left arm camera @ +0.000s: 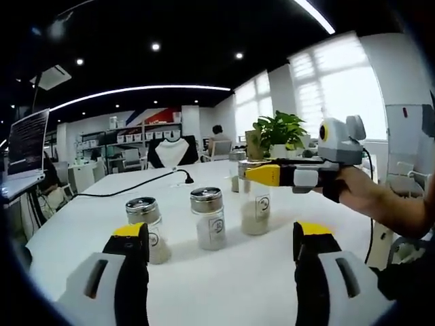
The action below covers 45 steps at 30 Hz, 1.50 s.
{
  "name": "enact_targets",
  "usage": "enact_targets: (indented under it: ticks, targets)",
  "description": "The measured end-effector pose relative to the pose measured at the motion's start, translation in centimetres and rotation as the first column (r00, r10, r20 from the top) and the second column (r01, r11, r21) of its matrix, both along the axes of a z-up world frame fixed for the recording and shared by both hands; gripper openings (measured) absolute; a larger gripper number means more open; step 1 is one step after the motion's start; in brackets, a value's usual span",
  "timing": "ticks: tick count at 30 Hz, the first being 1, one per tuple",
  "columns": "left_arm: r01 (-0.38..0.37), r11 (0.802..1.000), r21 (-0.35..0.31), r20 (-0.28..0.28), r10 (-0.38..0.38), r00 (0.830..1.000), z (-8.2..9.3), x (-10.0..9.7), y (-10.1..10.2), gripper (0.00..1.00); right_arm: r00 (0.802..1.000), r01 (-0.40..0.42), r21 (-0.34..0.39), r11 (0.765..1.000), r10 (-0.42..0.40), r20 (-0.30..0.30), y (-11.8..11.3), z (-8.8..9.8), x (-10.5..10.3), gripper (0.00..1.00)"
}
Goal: Rotate the seasoning bottle until the label or dispensing opening points toward the visible target arrow and the bottle remains upright within the marked orientation range
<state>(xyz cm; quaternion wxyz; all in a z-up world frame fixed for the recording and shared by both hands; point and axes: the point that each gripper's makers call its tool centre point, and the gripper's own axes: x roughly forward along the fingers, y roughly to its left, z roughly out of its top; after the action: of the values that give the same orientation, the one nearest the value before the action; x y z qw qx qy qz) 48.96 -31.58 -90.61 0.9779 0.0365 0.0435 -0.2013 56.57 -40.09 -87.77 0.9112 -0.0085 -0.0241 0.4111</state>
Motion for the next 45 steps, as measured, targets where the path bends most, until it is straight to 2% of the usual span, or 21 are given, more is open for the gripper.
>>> enact_targets:
  ticks: [6,8,12,16,26,37,45]
  targets:
    - [-0.005,1.000,0.000,-0.002,0.005,1.000,-0.1,-0.1,0.2,0.92,0.999,0.036,-0.044,0.998,-0.035,0.018,-0.1,0.1,0.3,0.38]
    - [-0.006,1.000,-0.001,-0.003,0.006,1.000,-0.1,-0.1,0.2,0.92,0.999,0.038,-0.042,0.998,-0.037,0.014,-0.2,0.1,0.3,0.38]
    - [-0.011,1.000,0.000,-0.006,0.011,1.000,-0.1,-0.2,0.3,0.92,1.000,0.017,0.015,1.000,-0.016,-0.022,0.0,0.6,0.0,0.43]
    - [-0.022,1.000,0.007,-0.008,0.022,1.000,-0.2,-0.1,0.6,0.91,0.999,0.013,0.006,1.000,-0.013,-0.038,0.0,0.4,0.0,0.47]
    - [-0.018,1.000,-0.006,-0.001,0.018,1.000,0.2,0.0,0.4,0.92,0.998,0.017,-0.014,1.000,-0.017,-0.058,-0.4,0.1,-0.5,0.50]
    - [-0.006,1.000,-0.009,0.011,0.006,1.000,0.7,0.1,0.0,0.93,0.998,0.034,-0.029,0.999,-0.035,-0.061,-2.2,0.1,-1.6,0.51]
    - [0.004,1.000,0.003,0.010,-0.004,1.000,0.9,0.0,-0.4,0.93,0.996,0.069,-0.027,0.997,-0.070,-0.051,-3.6,0.5,-1.2,0.51]
